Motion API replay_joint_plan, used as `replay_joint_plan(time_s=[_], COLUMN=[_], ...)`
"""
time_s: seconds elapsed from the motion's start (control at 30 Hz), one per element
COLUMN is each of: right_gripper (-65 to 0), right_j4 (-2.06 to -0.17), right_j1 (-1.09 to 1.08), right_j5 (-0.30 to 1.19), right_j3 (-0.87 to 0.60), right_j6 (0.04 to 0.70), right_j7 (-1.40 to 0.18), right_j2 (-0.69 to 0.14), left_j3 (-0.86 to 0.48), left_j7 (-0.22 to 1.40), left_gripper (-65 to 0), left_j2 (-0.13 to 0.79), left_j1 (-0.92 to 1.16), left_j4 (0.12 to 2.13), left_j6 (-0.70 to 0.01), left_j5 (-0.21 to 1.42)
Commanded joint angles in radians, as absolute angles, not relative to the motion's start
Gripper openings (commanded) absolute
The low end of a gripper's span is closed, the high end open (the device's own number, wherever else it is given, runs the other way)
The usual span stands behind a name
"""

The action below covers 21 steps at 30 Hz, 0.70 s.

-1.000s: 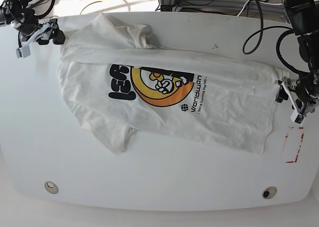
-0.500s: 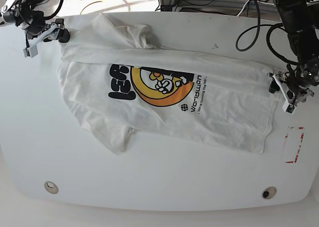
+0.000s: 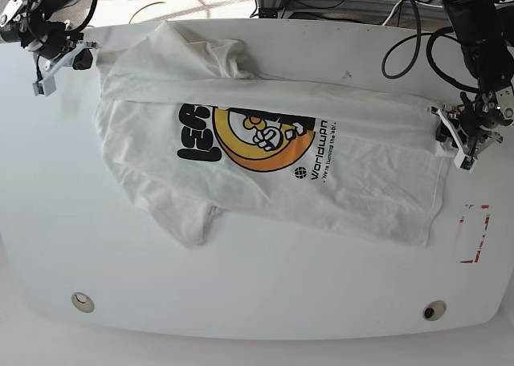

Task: Fold the T-shirt properly
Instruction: 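Release the right gripper and move it to the shirt's sleeve corner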

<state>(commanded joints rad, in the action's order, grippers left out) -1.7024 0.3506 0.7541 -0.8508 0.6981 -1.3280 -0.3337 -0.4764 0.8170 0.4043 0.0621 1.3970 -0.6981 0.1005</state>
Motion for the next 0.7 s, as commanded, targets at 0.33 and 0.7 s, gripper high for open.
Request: replay_joint_plan(time_s=[0.33,0.7], right_gripper=[-46.0,-17.0], right_j4=[-1.710,-1.742], right_j1=[0.438,0.518], right_j5=[0.940,1.207], right_j3=[-0.845,-0.694], right_j6=[0.698,0.698], right_j7=[-1.339,-1.340], right_j2=[-0.354,-0.328], left_j3=[-0.598,-0.622], left_j7=[0.886,0.886], left_gripper=[-46.5,-46.5], left_j2=[0.367,0.351], left_j1=[0.222,0.266], left_j4=[1.567,1.595], left_j6=[-0.698,-0.698], left_j5=[0.093,0.093])
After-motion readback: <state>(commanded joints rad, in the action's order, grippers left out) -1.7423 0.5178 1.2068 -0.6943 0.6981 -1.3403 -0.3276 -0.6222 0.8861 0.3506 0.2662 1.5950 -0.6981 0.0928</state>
